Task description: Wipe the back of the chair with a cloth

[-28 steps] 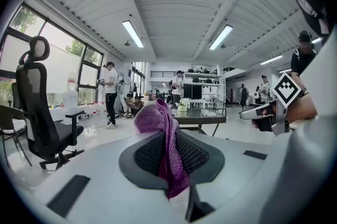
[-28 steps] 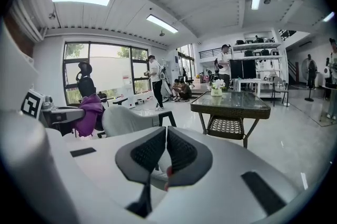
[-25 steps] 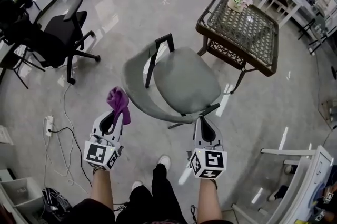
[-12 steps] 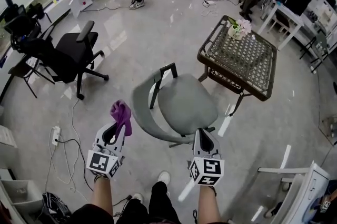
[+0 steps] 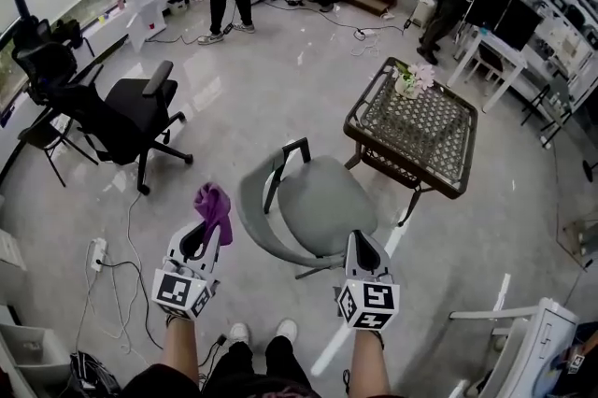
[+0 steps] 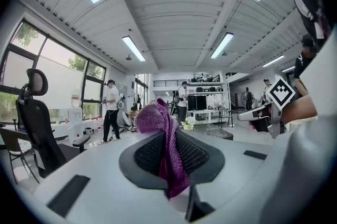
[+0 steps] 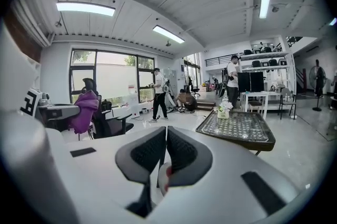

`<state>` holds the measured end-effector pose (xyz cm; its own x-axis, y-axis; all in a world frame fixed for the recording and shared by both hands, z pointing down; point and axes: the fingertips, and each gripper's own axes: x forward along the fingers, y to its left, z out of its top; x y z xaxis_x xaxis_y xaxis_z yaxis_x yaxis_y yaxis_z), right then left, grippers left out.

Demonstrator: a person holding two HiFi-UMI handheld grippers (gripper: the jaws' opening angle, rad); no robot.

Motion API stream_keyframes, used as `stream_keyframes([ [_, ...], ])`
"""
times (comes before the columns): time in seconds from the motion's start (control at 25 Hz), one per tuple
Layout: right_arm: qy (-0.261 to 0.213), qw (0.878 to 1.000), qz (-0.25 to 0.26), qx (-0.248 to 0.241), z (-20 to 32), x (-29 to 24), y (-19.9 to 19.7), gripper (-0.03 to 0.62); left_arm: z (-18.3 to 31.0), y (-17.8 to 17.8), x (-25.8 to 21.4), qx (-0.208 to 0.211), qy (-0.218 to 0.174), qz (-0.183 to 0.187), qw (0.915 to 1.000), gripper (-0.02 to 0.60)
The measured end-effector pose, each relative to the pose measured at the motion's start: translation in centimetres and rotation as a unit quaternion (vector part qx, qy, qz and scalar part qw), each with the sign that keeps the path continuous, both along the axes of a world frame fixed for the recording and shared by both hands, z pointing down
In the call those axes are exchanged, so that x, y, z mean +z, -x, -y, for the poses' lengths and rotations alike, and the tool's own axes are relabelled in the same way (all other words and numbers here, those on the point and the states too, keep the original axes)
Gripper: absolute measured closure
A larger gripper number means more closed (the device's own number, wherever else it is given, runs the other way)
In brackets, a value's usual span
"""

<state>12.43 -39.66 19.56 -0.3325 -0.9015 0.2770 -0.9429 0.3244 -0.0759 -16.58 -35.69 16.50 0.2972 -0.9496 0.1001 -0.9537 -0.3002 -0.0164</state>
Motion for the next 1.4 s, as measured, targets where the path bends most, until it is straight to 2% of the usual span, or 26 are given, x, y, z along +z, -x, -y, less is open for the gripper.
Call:
stream_keyframes([
  [0.76,-0.071,0.997,-0.013,0.025,-5.3,-11.1,3.1,0.566,-3.5,5.5,-12.3,0.017,-0.088,-0.001,0.9960,0.511],
  [0.92,-0.084,0.996,-0.016,0.022,-5.9,-12.7,3.6,0.566,-4.7,6.4,-14.5,0.010,-0.101,-0.008,0.9948,0.511],
  [1.08,-0.091,0.996,-0.008,0.020,-6.6,-13.5,4.2,0.566,-5.4,7.2,-15.7,0.010,-0.109,-0.004,0.9940,0.511],
  [1.24,-0.094,0.995,-0.007,0.021,-7.2,-13.7,4.6,0.568,-6.1,7.9,-16.5,0.011,-0.118,-0.016,0.9928,0.511],
  [1.4,-0.099,0.995,-0.011,0.024,-7.6,-14.1,4.9,0.568,-6.6,8.4,-16.2,0.013,-0.114,-0.008,0.9933,0.511],
])
